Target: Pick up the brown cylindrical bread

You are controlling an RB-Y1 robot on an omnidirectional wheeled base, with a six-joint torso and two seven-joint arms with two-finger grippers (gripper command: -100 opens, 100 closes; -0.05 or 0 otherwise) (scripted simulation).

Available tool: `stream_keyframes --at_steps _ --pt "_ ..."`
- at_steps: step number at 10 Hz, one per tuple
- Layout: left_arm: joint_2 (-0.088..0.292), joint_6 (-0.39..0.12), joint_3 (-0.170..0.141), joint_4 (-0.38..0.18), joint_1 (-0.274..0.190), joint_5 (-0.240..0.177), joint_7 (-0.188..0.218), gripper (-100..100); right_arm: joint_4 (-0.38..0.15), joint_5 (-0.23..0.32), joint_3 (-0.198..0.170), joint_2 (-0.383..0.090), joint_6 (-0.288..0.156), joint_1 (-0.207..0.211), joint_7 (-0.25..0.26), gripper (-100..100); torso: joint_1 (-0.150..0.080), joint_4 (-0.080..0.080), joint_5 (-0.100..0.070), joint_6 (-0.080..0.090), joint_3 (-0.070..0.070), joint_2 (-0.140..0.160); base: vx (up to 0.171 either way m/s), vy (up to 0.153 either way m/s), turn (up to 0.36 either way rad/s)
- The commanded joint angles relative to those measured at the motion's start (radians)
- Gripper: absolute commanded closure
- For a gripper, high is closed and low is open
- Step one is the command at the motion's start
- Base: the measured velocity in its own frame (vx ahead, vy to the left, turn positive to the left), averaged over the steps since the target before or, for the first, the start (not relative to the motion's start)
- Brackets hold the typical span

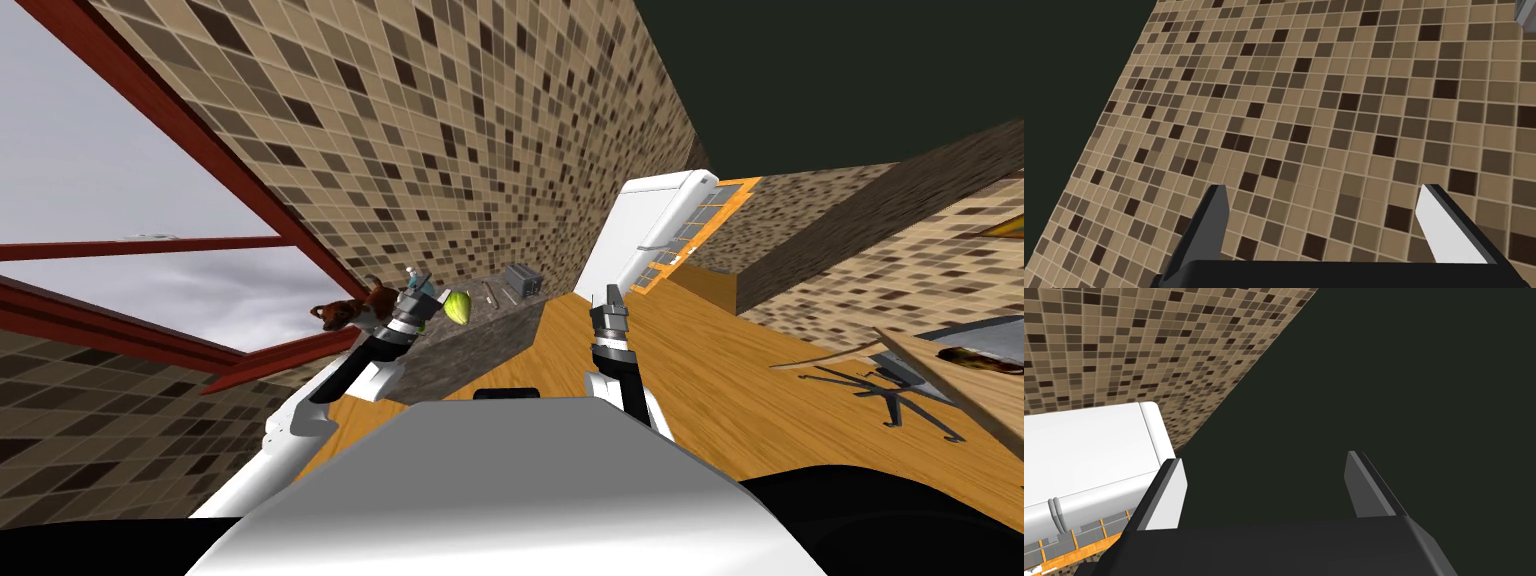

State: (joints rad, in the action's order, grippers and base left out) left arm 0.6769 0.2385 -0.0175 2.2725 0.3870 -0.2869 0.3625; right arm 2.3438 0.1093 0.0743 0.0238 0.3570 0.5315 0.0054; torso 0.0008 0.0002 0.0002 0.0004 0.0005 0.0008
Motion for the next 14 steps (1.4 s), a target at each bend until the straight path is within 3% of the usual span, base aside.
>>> stream_keyframes --at_steps 1,4,6,7,10,11,12,13,14 --pt "0.048 -0.013 0.007 -0.002 -0.010 -0.017 0.013 -100 0.000 0.000 0.000 0.000 0.000 0.000 0.000 0 0.000 0.000 0.000 0.000 0.000 0.000 -0.020 0.014 -0.083" --pt "0.140 -0.066 0.045 -0.007 -0.052 -0.088 0.055 -100 0.000 0.000 0.000 0.000 0.000 0.000 0.000 0 0.000 0.000 0.000 -0.001 0.000 0.000 -0.025 0.007 -0.118" --pt "0.184 -0.066 0.045 -0.007 -0.052 -0.088 0.055 -100 0.000 0.000 0.000 0.000 0.000 0.000 0.000 0 0.000 0.000 0.000 -0.001 0.000 0.000 -0.013 0.007 -0.055" --pt "0.223 -0.095 0.068 -0.011 -0.074 -0.124 0.076 -100 0.000 0.000 0.000 0.000 0.000 0.000 0.000 0 0.000 0.000 0.000 -0.001 0.000 -0.001 -0.007 0.002 -0.190" --pt "0.312 -0.124 0.094 -0.016 -0.097 -0.161 0.095 -100 0.000 0.000 0.000 0.000 0.000 0.000 0.000 0 0.000 0.000 0.000 0.000 -0.001 -0.001 -0.009 0.009 -0.125" --pt "0.342 -0.154 0.123 -0.023 -0.120 -0.197 0.112 -100 0.000 0.000 0.000 0.000 0.000 0.000 0.000 0 0.000 0.000 0.000 -0.001 -0.001 -0.001 -0.002 0.007 -0.204" --pt "0.375 -0.154 0.123 -0.023 -0.120 -0.197 0.112 -100 0.000 0.000 0.000 0.000 0.000 0.000 0.000 0 0.000 0.000 0.000 0.000 -0.001 -0.001 -0.001 0.010 -0.111" --pt "0.385 -0.154 0.123 -0.023 -0.120 -0.197 0.112 -100 0.000 0.000 0.000 0.000 0.000 0.000 0.000 0 0.000 0.000 0.000 -0.001 -0.001 -0.001 0.000 0.005 0.021" --pt "0.424 -0.185 0.155 -0.032 -0.144 -0.232 0.129 -100 0.000 0.000 0.000 0.000 0.000 0.000 0.000 0 0.000 0.000 0.000 -0.001 -0.001 -0.001 0.005 0.001 -0.217"
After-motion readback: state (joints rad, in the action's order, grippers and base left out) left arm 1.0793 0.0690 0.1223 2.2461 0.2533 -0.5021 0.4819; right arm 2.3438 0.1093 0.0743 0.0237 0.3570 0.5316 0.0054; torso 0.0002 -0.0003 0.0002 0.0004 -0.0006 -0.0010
